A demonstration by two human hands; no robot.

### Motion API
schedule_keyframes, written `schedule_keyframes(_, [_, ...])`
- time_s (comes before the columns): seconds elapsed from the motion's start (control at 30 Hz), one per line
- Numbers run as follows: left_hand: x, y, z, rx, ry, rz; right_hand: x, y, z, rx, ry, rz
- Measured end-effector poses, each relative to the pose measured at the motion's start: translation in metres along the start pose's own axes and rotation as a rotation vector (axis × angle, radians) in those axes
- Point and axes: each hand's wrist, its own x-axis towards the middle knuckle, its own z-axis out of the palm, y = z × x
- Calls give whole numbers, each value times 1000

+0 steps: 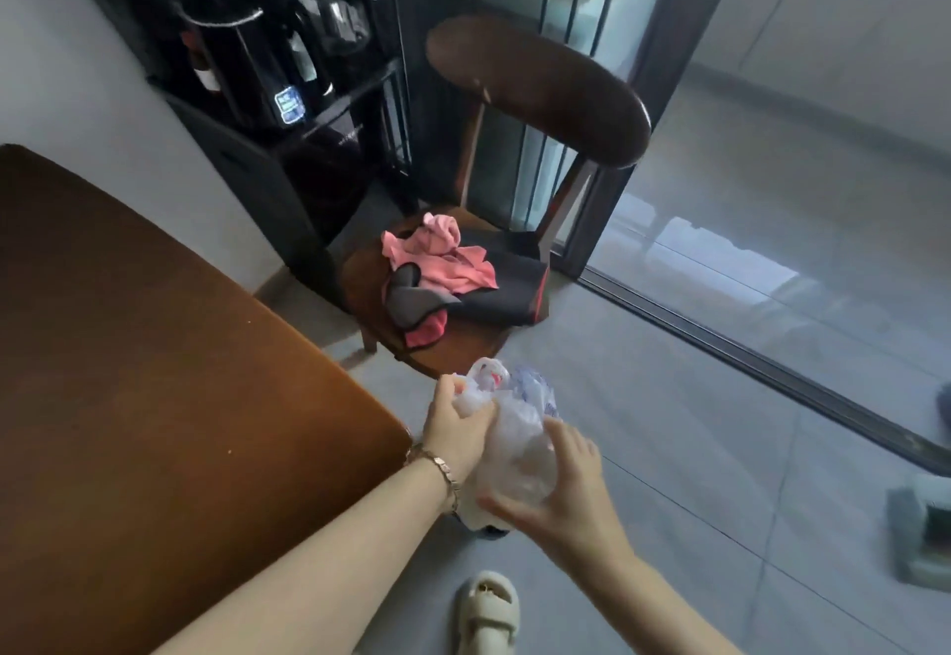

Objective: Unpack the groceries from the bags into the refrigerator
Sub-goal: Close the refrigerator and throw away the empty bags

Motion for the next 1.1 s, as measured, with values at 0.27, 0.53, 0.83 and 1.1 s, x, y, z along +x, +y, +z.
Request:
schedule_keyframes(0.27, [83, -55, 53, 77, -114, -303, 80, 105, 74, -182, -111, 316])
schedule_keyframes(0.53, [140, -102, 52, 589, -4, -341, 140, 186, 166, -260, -289, 625])
schedule_keyframes(0.83, [149, -108, 60, 667, -33, -385, 158, 206, 169, -295, -443, 609])
schedule_keyframes(1.1, [102, -40, 45, 632, -192, -274, 153, 113, 62, -469, -610, 374])
